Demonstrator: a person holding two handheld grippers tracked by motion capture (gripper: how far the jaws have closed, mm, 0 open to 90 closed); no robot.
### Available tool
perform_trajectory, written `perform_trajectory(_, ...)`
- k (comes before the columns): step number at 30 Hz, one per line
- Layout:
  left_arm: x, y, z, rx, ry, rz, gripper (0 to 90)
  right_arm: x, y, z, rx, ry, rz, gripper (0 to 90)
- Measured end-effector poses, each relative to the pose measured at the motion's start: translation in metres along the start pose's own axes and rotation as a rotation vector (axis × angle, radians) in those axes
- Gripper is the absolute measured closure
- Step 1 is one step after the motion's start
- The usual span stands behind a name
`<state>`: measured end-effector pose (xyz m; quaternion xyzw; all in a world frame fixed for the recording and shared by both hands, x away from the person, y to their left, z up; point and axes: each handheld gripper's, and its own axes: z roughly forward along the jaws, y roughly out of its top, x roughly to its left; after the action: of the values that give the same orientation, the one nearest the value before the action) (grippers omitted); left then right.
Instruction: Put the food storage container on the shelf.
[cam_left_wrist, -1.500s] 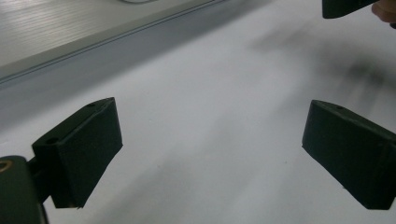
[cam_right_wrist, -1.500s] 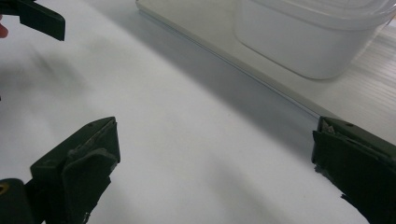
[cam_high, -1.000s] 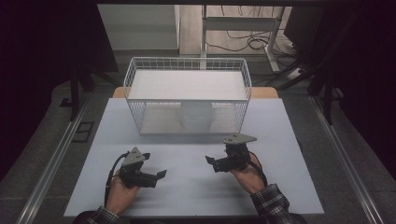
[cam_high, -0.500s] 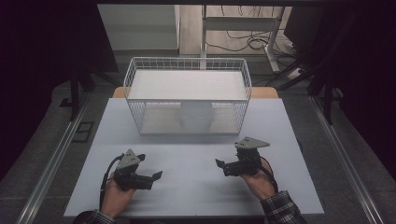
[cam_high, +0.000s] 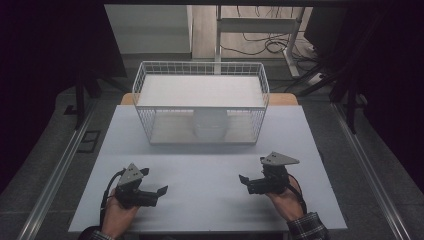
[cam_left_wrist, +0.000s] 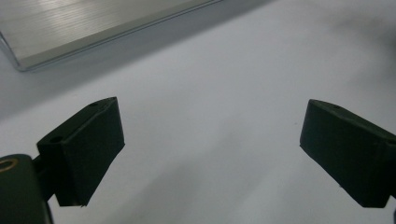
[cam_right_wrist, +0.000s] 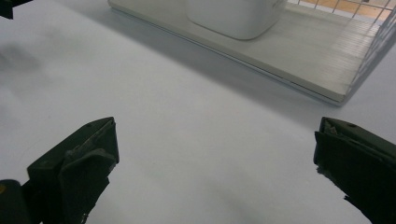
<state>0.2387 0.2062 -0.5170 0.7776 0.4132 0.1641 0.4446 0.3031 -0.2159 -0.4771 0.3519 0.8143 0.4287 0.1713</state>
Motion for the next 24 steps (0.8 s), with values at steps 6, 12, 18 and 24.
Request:
perform_trajectory(6,0.002,-0.004,-0.007,-0.003,0.010,-0.012,6.0,-0.002,-0.006,-0.007,0.004,-0.010,0.006,0.0)
perform_trajectory(12,0.003,-0.008,-0.011,-0.005,0.018,-0.024,6.1,-0.003,-0.013,-0.012,0.014,-0.024,0.011,0.0)
perform_trajectory(18,0.005,-0.012,-0.018,-0.008,0.036,-0.031,6.1,-0.005,-0.020,-0.019,0.027,-0.043,0.011,0.0)
perform_trajectory(24,0.011,-0.017,-0.027,-0.015,0.060,-0.049,6.3,-0.009,-0.027,-0.027,0.032,-0.065,0.019,0.0)
